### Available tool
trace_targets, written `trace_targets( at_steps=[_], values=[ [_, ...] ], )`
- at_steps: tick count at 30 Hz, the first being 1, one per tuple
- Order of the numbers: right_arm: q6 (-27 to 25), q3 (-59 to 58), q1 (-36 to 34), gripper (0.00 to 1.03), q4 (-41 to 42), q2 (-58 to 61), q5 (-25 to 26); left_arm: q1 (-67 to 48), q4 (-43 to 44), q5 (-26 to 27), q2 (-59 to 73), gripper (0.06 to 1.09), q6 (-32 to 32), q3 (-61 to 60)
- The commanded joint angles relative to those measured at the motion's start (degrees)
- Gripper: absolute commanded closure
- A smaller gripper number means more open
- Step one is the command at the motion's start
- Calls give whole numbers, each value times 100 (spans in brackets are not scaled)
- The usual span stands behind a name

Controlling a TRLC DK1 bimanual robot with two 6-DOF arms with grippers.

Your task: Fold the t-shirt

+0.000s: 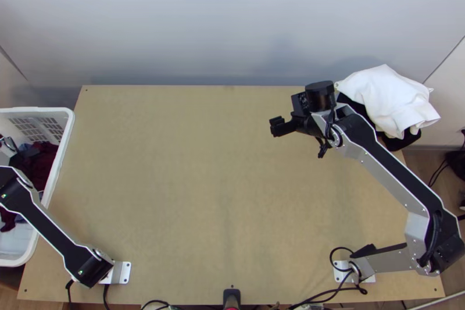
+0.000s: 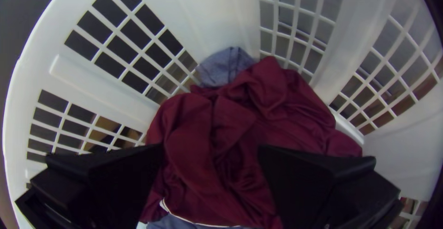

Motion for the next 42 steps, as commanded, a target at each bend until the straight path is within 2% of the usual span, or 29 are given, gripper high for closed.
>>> trace_targets(
  at_steps=[1,8,9,10,11,13,14,27,34,37,42],
  values=[
    [-58,-76,-11,9,-68,2,79,-73,152,-106,352,11,70,288],
    [-137,-76,-29,9,-147,2,149,-73,249,-361,616,11,308,376],
    [-137,-94,-29,9,-147,2,149,-73,170,-370,642,17,360,376],
    [-137,-102,-38,9,-147,10,149,-73,152,-370,668,27,378,376],
    [-137,-111,-38,9,-147,28,149,-46,143,-361,677,46,413,367],
    [-137,-120,-38,9,-147,46,149,-29,99,-282,686,95,536,367],
    [-137,-102,-38,9,-147,63,149,-29,11,-264,704,101,606,359],
    [-110,-94,-161,9,-130,213,149,94,-226,-396,62,102,615,324],
    [-110,-199,-143,9,-130,213,149,-20,-1166,-449,-1107,101,255,192],
    [-93,-199,-117,9,-130,213,140,-73,-1430,-273,-1678,102,193,51],
    [-84,-190,-108,9,-130,177,140,-161,-1948,351,-2540,103,88,51]
  ],
)
